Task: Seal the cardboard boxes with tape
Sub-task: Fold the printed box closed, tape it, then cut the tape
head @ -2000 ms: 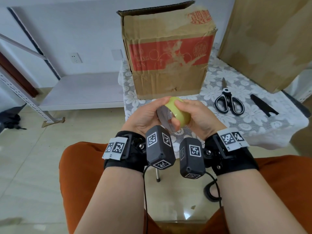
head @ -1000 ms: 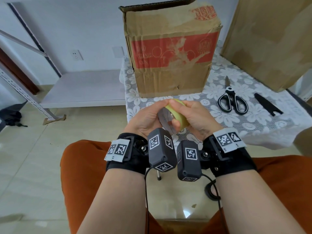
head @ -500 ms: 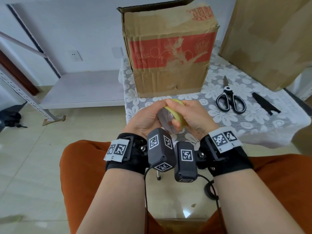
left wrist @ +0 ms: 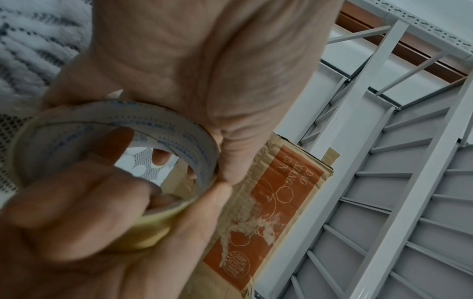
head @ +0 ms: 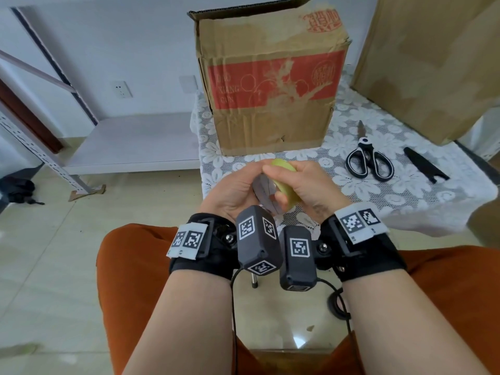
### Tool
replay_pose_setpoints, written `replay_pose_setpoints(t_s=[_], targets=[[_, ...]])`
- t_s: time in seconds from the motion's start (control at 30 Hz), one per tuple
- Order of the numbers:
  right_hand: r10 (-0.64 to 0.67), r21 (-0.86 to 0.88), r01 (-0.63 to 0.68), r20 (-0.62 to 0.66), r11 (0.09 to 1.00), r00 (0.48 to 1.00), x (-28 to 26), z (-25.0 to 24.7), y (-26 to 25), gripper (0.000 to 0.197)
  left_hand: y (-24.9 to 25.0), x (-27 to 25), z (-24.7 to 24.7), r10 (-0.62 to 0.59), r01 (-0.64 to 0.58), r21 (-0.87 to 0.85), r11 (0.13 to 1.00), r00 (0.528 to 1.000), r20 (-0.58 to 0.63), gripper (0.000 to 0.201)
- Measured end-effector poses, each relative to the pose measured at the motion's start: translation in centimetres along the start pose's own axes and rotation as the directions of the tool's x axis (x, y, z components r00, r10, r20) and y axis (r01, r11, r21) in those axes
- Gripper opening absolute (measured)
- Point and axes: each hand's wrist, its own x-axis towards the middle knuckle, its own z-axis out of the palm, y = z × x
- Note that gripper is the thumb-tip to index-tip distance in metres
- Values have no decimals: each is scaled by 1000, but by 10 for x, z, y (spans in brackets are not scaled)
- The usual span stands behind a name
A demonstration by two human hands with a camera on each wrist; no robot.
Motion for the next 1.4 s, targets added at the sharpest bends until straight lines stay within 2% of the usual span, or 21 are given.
replay_pose_setpoints(t_s=[0.07, 0.1, 0.17, 0.2, 0.27, 0.4, 0.57, 0.67, 0.77, 0.83, 0.93, 1.07, 1.17, 1.23, 1.3, 1.33, 1.4], targets=[[-18, -20, 17, -50, 1000, 999, 1, 2, 0, 21, 0, -1, 2, 11, -11, 31, 999, 1000, 3, 25], [-18, -19, 18, -32, 1000, 999, 0, 2, 0, 30, 0, -2, 3, 11, -11, 31, 999, 1000, 0, 27], [14, 78, -23, 110, 997, 994, -1, -3, 1, 49, 1, -2, 0, -7, 7, -7, 1000, 1000, -27, 23], [18, 140, -45, 189, 989, 982, -2, -6, 1, 50, 2, -1, -3, -14, 13, -17, 1000, 999, -47, 21], [-3, 152, -34, 237, 988, 971, -5, -8, 1, 36, 3, 0, -6, -24, 23, -6, 1000, 998, -63, 22], [0, 24, -2, 99, 1000, 995, -5, -3, 2, 31, 1, 4, -5, -30, 29, -12, 1000, 995, -97, 28], [-4, -11, 4, 19, 1000, 1000, 2, 2, 2, 20, 1, 6, -6, -3, 5, 21, 1000, 995, -98, 24], [-18, 7, 18, 22, 1000, 1000, 1, 3, 2, 33, 3, 5, -7, -5, 9, 42, 999, 996, -92, 23], [-28, 87, 16, 137, 996, 990, 0, -4, 1, 55, 6, 5, -9, -16, 20, 45, 999, 996, -83, 27], [-28, 129, 5, 179, 992, 983, -2, -5, 0, 43, 6, 6, -10, -24, 25, 17, 1000, 996, -91, 26], [-11, 94, 2, 90, 996, 996, -3, -2, 1, 26, 3, 8, -8, -41, 35, -48, 998, 992, -121, 22], [-34, -46, 33, -13, 998, 999, 2, 2, 2, 36, 1, 9, -8, -18, 10, -63, 998, 992, -128, 25], [-51, -115, 47, -37, 992, 998, 4, 2, 3, 54, 0, 7, -7, -2, -3, -58, 998, 996, -88, 25], [1, -13, -1, 8, 1000, 1000, 4, 0, 3, 57, -1, 7, -10, 3, -6, -34, 999, 996, -90, 27], [50, 160, -69, 120, 985, 992, 3, -4, 4, 51, 0, 7, -13, -11, 11, 2, 1000, 994, -113, 24], [40, 185, -64, 130, 981, 991, 2, -5, 4, 44, 1, 7, -13, -19, 20, 10, 1000, 993, -120, 22], [15, 144, -26, 71, 989, 997, 1, -4, 6, 28, 1, 6, -11, -28, 29, 12, 1000, 992, -120, 21]])
